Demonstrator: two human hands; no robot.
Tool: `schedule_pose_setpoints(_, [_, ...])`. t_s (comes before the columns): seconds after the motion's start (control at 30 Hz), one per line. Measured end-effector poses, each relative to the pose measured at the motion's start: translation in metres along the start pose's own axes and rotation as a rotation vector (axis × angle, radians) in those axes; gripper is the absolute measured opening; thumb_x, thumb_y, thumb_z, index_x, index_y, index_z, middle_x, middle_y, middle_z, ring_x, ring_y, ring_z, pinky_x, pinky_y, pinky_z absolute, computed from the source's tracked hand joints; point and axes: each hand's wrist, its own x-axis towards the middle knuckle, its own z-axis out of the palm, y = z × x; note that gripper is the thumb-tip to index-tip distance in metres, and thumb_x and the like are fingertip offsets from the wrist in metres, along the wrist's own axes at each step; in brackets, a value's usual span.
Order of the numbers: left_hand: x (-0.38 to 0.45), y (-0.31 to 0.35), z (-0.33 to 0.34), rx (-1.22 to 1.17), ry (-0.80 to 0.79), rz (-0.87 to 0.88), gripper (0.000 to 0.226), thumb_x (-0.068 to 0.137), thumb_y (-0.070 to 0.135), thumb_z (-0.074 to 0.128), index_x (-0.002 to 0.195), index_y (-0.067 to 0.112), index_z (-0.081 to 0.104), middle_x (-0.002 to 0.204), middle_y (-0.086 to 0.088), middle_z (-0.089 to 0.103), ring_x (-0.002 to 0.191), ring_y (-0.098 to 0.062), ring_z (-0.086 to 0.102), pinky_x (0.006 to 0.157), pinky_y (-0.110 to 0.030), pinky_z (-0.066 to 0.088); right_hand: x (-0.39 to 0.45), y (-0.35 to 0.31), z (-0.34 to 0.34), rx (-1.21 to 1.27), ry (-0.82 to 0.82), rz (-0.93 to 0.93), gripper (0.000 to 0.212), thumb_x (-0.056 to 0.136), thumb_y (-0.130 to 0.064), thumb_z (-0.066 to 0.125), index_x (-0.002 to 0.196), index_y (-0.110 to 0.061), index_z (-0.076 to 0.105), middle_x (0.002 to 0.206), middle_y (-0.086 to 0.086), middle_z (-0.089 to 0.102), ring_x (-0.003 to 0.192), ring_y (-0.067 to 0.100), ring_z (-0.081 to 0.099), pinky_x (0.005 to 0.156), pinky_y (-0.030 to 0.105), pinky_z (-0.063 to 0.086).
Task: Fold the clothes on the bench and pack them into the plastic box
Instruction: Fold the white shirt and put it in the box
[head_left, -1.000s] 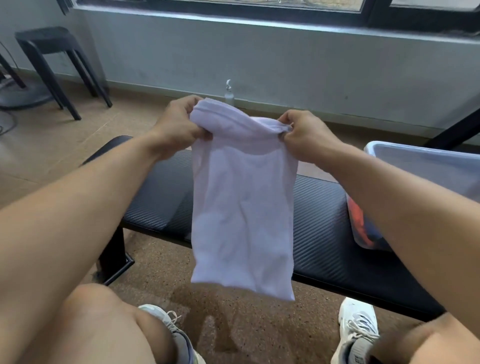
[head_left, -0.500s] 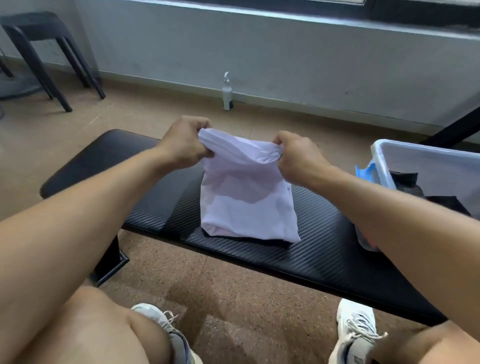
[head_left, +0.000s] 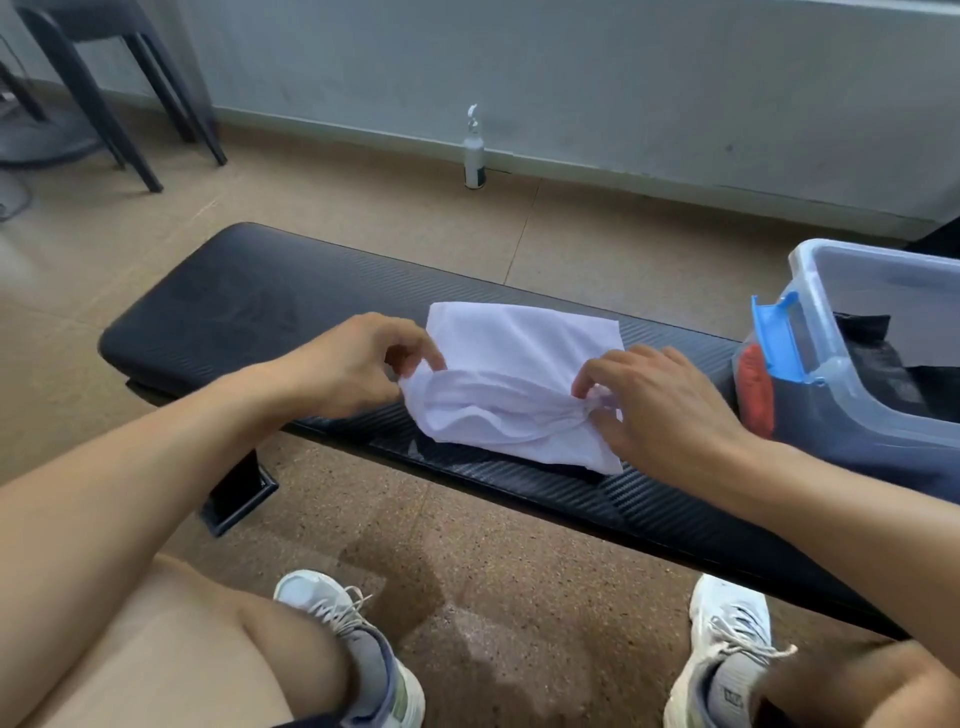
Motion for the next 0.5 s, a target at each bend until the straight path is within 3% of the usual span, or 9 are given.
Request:
schedule_pose_setpoints(0.03, [-0.001, -0.002, 0.000, 0.038, -0.052, -0.005, 0.035, 0.078, 0.003, 0.071, 0.084, 0.038, 0.073, 0.084, 0.011, 0.061, 0.082, -0.007, 0.057, 0.074, -0.029, 0.050, -0.001, 0.000, 0.000, 0.008, -0.031, -0.031, 0.021, 0.092, -0.031, 0.061, 0.112, -0.038, 0.064, 0.110, -0.016, 0.066, 0.101, 0.012, 0.055, 0.089, 0.029, 0.036])
schedule_pose_setpoints(0.13, [0.000, -0.003, 0.001, 0.047, -0.090, -0.019, 0.048, 0.071, -0.013, 0.057, 0.058, 0.031, 0.071, 0.086, 0.013, 0.062, 0.091, -0.005, 0.055, 0.080, -0.020, 0.042, -0.001, 0.000, -0.003, 0.040, -0.113, -0.131, 0.022, 0.088, -0.042, 0.067, 0.110, -0.041, 0.067, 0.114, -0.020, 0.063, 0.107, 0.007, 0.054, 0.097, 0.028, 0.038])
schedule_pose_setpoints(0.23, [0.003, -0.002, 0.000, -0.063, 0.044, 0.001, 0.055, 0.068, -0.020, 0.049, 0.054, 0.029, 0.070, 0.090, 0.019, 0.067, 0.092, -0.003, 0.060, 0.079, -0.018, 0.039, 0.000, 0.000, -0.003, 0.069, -0.156, -0.177, 0.030, 0.081, -0.055, 0.072, 0.107, -0.042, 0.066, 0.114, -0.020, 0.061, 0.106, 0.006, 0.051, 0.097, 0.029, 0.040])
schedule_pose_setpoints(0.27, [0.004, 0.001, -0.001, -0.103, 0.081, 0.023, 0.050, 0.073, -0.016, 0.056, 0.062, 0.030, 0.072, 0.093, 0.019, 0.068, 0.094, -0.003, 0.062, 0.083, -0.021, 0.041, 0.000, 0.000, -0.002, 0.071, -0.165, -0.174, 0.041, 0.078, -0.060, 0.073, 0.113, -0.041, 0.063, 0.114, -0.019, 0.060, 0.107, 0.006, 0.051, 0.097, 0.029, 0.040])
schedule_pose_setpoints(0.33, [0.005, 0.008, 0.002, -0.130, 0.060, 0.051, 0.023, 0.080, 0.016, 0.079, 0.090, 0.036, 0.074, 0.109, 0.021, 0.067, 0.110, -0.001, 0.060, 0.097, -0.022, 0.041, -0.001, -0.001, -0.001, 0.082, -0.173, -0.148, 0.064, 0.074, -0.065, 0.074, 0.129, -0.041, 0.052, 0.121, -0.017, 0.057, 0.113, 0.009, 0.050, 0.099, 0.029, 0.041])
schedule_pose_setpoints(0.4, [0.004, 0.014, 0.009, -0.059, -0.077, 0.043, 0.058, 0.068, 0.052, 0.085, 0.121, 0.045, 0.062, 0.138, 0.029, 0.050, 0.134, 0.008, 0.040, 0.110, -0.018, 0.028, -0.002, -0.003, 0.001, 0.089, -0.170, -0.136, 0.079, 0.073, -0.065, 0.075, 0.141, -0.039, 0.044, 0.133, -0.014, 0.050, 0.121, 0.010, 0.047, 0.101, 0.032, 0.042])
schedule_pose_setpoints(0.5, [0.005, 0.020, 0.027, 0.045, -0.233, 0.077, 0.103, 0.060, 0.070, 0.079, 0.149, 0.049, 0.032, 0.161, 0.029, 0.012, 0.149, 0.010, -0.001, 0.120, -0.021, 0.007, -0.002, -0.003, 0.006, 0.067, -0.211, -0.133, 0.087, 0.075, -0.060, 0.076, 0.149, -0.038, 0.037, 0.144, -0.014, 0.043, 0.130, 0.011, 0.042, 0.104, 0.035, 0.044])
